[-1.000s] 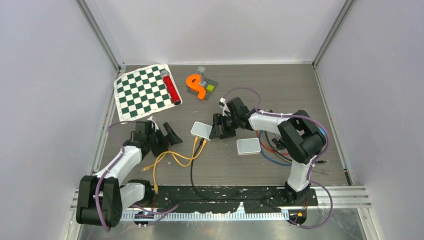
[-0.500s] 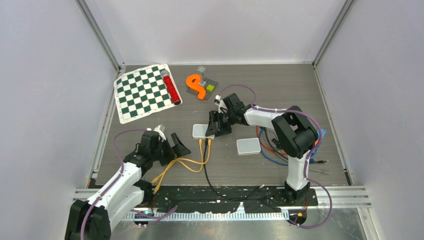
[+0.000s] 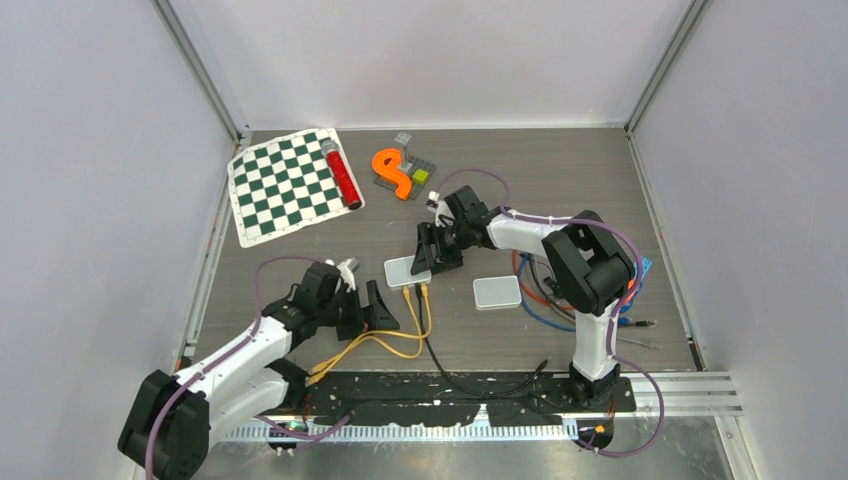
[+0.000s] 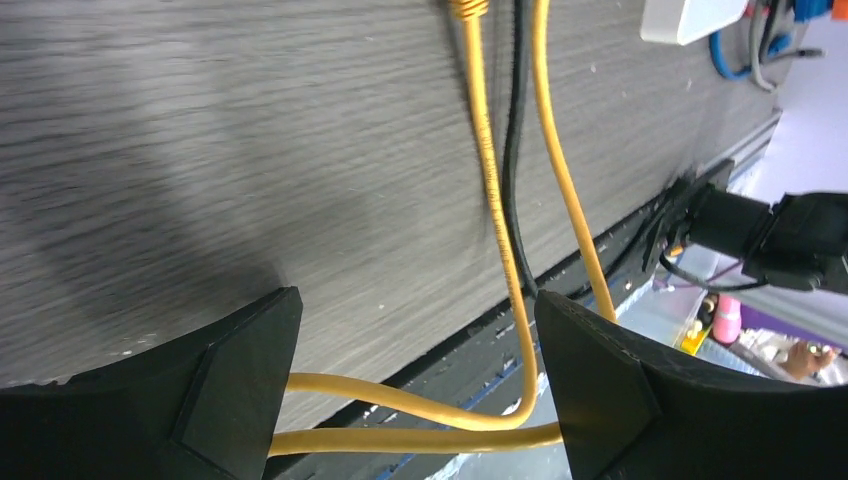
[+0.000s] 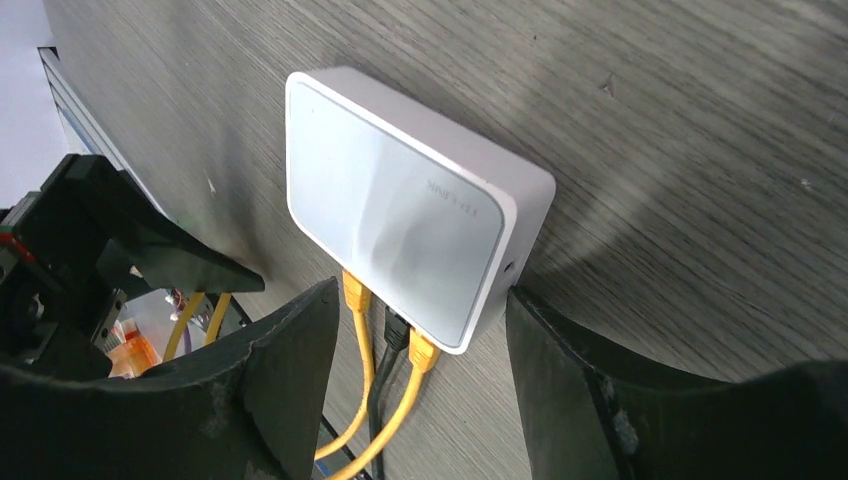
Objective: Pull the plug from the switch port
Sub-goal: Move the switch port to the center of the board.
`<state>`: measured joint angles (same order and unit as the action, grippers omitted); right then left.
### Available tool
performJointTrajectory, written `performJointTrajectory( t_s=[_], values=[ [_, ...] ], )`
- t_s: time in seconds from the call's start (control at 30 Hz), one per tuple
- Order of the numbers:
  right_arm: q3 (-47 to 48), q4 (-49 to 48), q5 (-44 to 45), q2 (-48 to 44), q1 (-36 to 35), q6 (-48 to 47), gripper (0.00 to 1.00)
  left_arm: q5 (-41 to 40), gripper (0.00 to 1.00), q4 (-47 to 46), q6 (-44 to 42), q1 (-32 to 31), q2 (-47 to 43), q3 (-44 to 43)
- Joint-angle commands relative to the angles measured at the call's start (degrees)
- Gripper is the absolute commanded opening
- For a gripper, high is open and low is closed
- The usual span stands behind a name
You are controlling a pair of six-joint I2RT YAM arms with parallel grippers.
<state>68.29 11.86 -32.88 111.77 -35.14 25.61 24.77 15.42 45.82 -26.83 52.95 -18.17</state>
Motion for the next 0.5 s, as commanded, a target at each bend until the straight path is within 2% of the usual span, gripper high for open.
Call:
performJointTrajectory(
  t_s=[0.0, 0.1, 0.17, 0.37, 0.47],
  values=[
    [0.56, -0.08, -1.66, 0.38, -0.38, -0.94, 0.69, 5.24, 0.89, 1.2, -2.63, -2.87, 0.42, -4.46],
    [0.45, -0.08, -1.91, 0.46, -0.75, -0.99, 0.69, 9.43, 0.89, 3.34, -5.66, -3.38, 1.45, -7.87],
    [0.4, -0.12, -1.88, 0.59, -1.07, -0.87, 0.69, 8.74, 0.87, 6.72, -7.96, -3.4, 2.15, -10.45],
    [-0.25, -0.14, -1.18, -0.17, -1.34, -0.85, 0.69, -0.58, 0.91, 12.71, -11.48, -3.31, 2.46, -14.67],
    [-0.86, -0.08, -0.96, -0.74, -1.32, -0.86, 0.69, -6.59, 0.96, 14.63, -12.22, -3.23, 1.6, -16.15]
  ],
)
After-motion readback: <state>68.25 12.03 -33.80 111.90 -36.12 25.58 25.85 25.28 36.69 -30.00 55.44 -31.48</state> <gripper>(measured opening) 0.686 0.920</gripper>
